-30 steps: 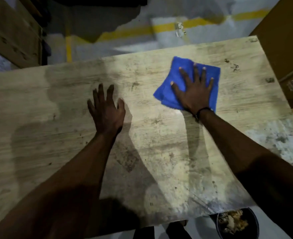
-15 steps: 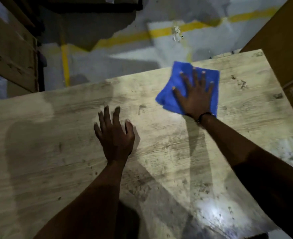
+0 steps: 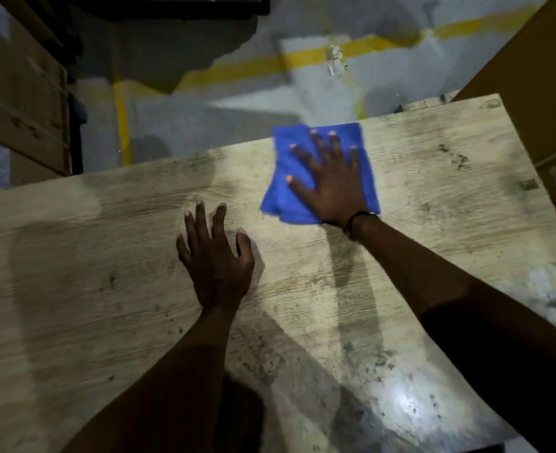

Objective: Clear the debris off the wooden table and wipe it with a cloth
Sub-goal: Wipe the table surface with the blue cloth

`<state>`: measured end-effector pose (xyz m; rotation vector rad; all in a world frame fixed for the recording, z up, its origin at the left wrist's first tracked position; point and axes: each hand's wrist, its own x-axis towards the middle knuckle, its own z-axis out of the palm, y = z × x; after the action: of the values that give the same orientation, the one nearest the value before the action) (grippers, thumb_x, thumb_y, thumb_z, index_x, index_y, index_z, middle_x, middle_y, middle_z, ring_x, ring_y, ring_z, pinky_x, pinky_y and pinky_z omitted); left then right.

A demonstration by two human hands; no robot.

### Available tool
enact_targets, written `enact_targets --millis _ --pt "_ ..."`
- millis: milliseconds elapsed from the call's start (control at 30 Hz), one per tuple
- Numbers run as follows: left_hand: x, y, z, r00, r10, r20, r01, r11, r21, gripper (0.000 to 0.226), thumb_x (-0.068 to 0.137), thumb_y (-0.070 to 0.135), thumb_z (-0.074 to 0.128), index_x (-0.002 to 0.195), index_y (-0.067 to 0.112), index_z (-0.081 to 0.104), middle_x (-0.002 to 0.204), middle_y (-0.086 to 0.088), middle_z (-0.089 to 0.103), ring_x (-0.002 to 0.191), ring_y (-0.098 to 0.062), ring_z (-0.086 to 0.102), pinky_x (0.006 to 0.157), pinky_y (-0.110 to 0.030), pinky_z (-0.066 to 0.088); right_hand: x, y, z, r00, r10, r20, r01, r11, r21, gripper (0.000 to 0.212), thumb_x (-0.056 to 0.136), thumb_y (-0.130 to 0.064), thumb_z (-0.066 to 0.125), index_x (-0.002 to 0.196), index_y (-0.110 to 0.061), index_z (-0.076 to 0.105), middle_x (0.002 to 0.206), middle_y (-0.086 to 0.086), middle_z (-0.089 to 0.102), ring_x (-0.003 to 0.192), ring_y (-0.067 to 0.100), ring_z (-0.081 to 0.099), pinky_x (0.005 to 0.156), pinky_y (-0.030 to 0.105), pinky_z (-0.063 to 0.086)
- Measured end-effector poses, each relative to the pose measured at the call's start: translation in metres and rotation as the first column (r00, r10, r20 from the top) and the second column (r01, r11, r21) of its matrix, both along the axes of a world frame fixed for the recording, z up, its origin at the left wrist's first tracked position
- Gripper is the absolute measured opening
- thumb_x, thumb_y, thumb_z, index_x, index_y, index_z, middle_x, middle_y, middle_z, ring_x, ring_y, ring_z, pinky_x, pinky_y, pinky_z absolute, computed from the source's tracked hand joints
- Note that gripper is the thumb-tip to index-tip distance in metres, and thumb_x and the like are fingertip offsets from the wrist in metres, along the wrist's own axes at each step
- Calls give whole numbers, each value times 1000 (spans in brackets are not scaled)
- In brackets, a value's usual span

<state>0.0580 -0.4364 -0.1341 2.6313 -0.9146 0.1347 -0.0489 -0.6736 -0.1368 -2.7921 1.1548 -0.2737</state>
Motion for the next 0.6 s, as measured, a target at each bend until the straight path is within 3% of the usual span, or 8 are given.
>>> enact_targets --millis 100,167,200,267,333,400,500,600 --pt "-1 0 2 1000 -8 -22 8 1000 7 59 101 42 53 157 30 43 173 -2 27 161 -27 21 127 -55 18 -28 -15 2 914 -405 18 404 914 36 71 100 -72 29 164 -39 31 175 6 22 162 39 16 125 68 14" --pt "1 -1 4 999 3 -48 -2 1000 27 59 100 44 51 157 32 43 172 -1 27 161 -26 20 127 -54 18 -19 5 5 884 -467 20 465 884 45 72 102 -69 27 165 -35 31 174 12 22 161 44 16 124 71 13" --pt "1 -1 4 999 4 -52 -2 1000 30 59 99 45 50 157 32 43 172 -1 28 161 -26 21 126 -54 19 -14 21 5 913 -407 20 406 913 30 72 102 -68 28 165 -33 31 175 14 20 160 45 15 124 71 11" --pt "1 -1 3 999 -1 -51 2 1000 16 59 98 44 50 155 32 45 171 -1 30 160 -26 23 126 -54 21 -10 50 2 997 -76 -5 76 997 6 71 103 -69 33 166 -35 28 176 10 14 162 43 9 125 69 7" --pt "3 -1 2 999 -7 -36 7 1000 -8 58 97 42 52 154 31 48 170 -1 32 159 -26 26 125 -54 23 -19 58 3 955 297 -15 -296 955 22 70 102 -72 35 165 -41 28 177 2 11 164 34 5 127 65 7" --pt "2 1 0 1000 0 -10 0 1000 -17 57 98 42 52 154 31 48 170 -1 33 159 -26 28 124 -54 24 -35 38 5 898 439 -31 -438 899 28 68 102 -73 35 163 -45 30 177 -4 14 164 26 6 128 61 7" --pt "0 0 -2 1000 -5 -7 4 1000 -22 56 100 45 50 155 33 47 171 0 32 159 -25 26 126 -53 22 -59 -1 4 994 111 -7 -111 994 -12 68 101 -73 34 162 -43 34 175 0 22 163 33 16 125 67 15" --pt "2 1 -4 1000 -1 -16 0 1000 -23 55 101 47 49 155 35 46 171 1 30 160 -23 23 127 -52 19 -65 1 5 952 -305 0 305 952 25 70 102 -71 30 164 -39 30 175 7 21 161 40 18 125 68 14"
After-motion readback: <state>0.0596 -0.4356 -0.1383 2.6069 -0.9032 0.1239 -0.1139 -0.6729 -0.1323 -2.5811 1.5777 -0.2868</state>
